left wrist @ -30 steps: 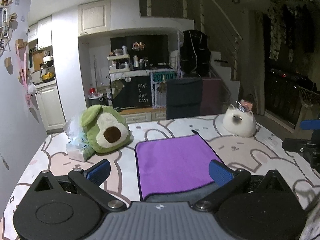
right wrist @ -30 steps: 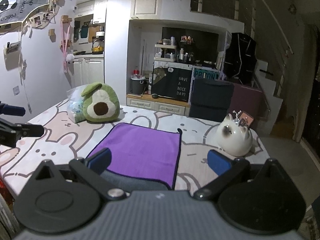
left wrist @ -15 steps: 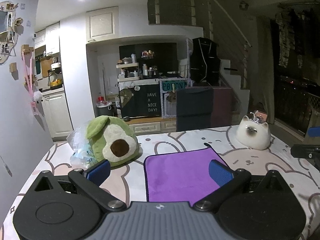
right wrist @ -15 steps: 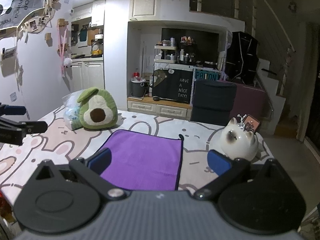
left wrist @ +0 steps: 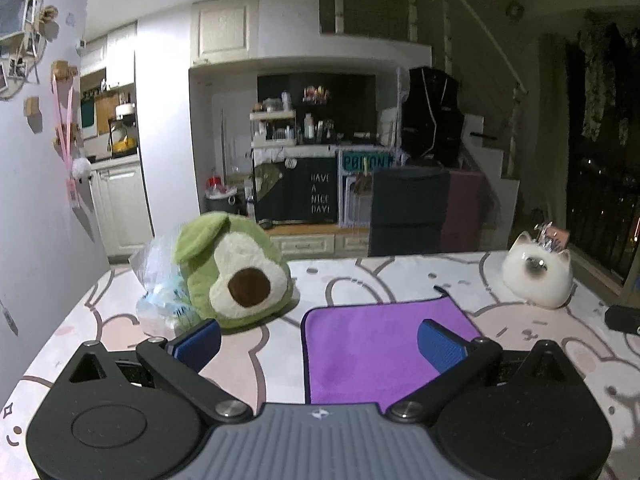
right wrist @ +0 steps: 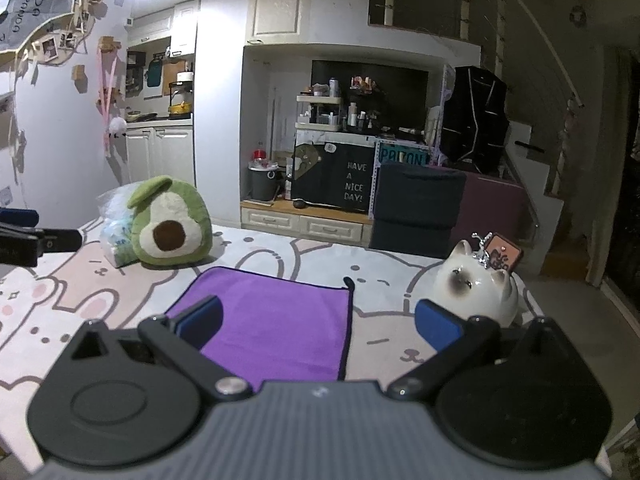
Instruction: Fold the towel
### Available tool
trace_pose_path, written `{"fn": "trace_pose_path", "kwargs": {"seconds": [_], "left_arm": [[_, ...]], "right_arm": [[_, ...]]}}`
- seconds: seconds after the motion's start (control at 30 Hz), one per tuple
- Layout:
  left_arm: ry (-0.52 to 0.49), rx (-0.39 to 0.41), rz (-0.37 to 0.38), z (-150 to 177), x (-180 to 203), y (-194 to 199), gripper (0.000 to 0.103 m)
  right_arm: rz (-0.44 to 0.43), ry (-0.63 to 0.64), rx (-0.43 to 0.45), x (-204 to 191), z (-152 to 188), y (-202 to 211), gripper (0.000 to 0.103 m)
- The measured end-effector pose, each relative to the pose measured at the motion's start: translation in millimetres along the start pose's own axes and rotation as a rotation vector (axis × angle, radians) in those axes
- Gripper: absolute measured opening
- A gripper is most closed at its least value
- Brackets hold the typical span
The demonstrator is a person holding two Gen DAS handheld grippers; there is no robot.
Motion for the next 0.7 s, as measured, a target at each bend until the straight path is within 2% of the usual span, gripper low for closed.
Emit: {"fn": "trace_pose_path", "kwargs": {"seconds": [0.23,0.37,0.7], "left_arm": [[0.010,-0.081,-0.031,11,-15,-36,0.103],[0.009,-0.099,-0.029,15,-23,-50,0.103],[0.053,-0.205,0.093,39,-32,-83,0.103]], "right_arm": [[-0.004,-0.020,-0.036,10,5,-25,0.103],[-0.014,-0.031,-0.070,18,11,-43,0.103],[-0.087,0.017,-0.171,25,32,-84,0.103]]}}
Point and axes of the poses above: each gripper's, at about its wrist camera, not at the fingertips, and y roughly against the way its jaws point, x to its right, z to its underside, the point moved 6 cm from there along -y, roughly the way its jaws point, and after that the axes turned 7 degrees about -x, right-handed, at the moved point
